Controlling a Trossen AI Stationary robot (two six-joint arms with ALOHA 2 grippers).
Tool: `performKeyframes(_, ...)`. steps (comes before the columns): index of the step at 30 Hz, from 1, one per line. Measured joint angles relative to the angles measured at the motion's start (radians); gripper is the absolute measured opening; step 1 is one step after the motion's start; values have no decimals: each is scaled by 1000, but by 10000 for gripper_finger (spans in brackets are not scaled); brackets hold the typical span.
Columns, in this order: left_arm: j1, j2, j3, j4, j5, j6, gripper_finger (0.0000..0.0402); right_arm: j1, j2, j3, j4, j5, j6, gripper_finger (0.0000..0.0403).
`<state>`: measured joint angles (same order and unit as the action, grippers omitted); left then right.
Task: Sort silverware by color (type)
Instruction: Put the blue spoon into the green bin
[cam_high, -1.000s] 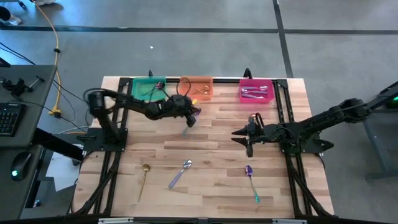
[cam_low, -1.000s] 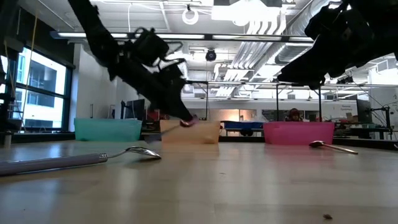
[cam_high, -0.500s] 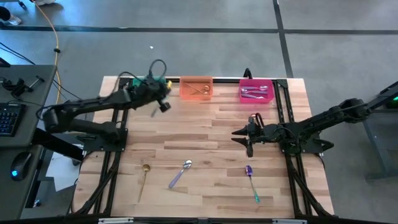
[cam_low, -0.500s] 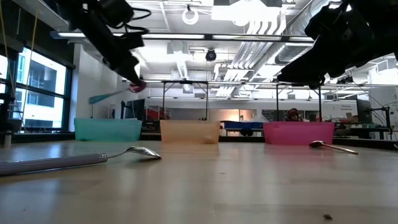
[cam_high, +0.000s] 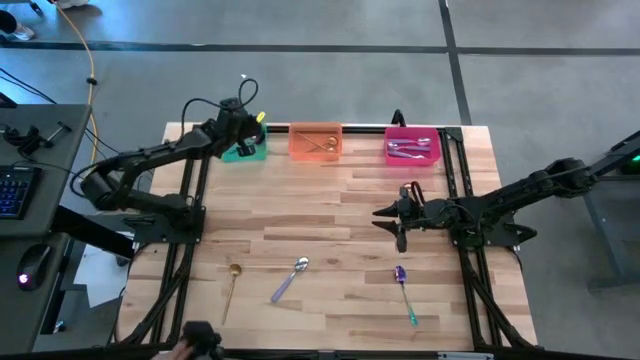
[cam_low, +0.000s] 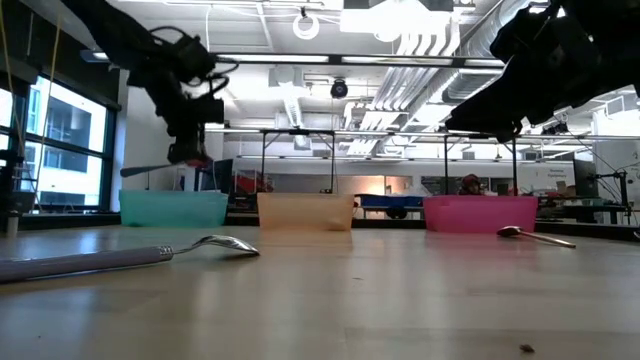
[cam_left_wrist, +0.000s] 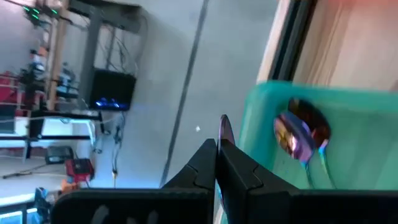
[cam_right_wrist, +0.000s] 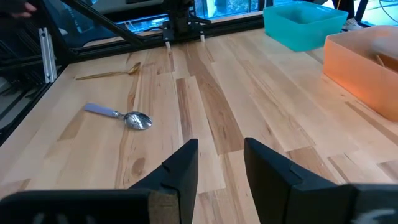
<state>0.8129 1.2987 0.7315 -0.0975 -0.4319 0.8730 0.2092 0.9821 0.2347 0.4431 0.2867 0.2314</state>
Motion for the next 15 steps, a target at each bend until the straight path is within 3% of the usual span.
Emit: performKeyframes(15, 47, 183, 24, 50, 63, -51, 0, 0, 0, 0, 0, 0, -5, 114)
